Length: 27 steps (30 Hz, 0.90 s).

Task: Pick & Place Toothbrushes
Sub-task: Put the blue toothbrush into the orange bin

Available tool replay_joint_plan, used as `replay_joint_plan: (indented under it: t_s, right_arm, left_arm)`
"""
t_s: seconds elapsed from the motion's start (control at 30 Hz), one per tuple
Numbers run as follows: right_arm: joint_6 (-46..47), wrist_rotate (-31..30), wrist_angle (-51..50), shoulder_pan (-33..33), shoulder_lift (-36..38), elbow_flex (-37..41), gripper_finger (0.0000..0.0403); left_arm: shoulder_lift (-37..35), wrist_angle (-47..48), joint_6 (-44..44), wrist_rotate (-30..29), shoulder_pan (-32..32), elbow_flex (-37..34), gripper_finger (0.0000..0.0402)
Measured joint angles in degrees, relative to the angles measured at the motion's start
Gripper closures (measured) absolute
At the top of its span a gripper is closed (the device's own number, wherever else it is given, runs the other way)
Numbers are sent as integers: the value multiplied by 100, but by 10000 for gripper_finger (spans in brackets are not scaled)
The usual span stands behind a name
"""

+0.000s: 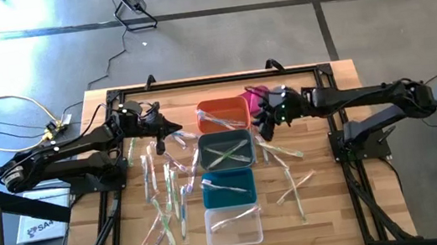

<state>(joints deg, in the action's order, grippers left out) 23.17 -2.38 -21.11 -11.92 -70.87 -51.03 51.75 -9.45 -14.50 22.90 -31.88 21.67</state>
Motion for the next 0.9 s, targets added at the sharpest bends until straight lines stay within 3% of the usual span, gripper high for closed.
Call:
replay_joint_plan:
  t_s: [0.9]
  right_arm:
    - [213,-47,-261,293,-51,0,298]
  left_arm:
    - [0,63,2,2,2,-2,401]
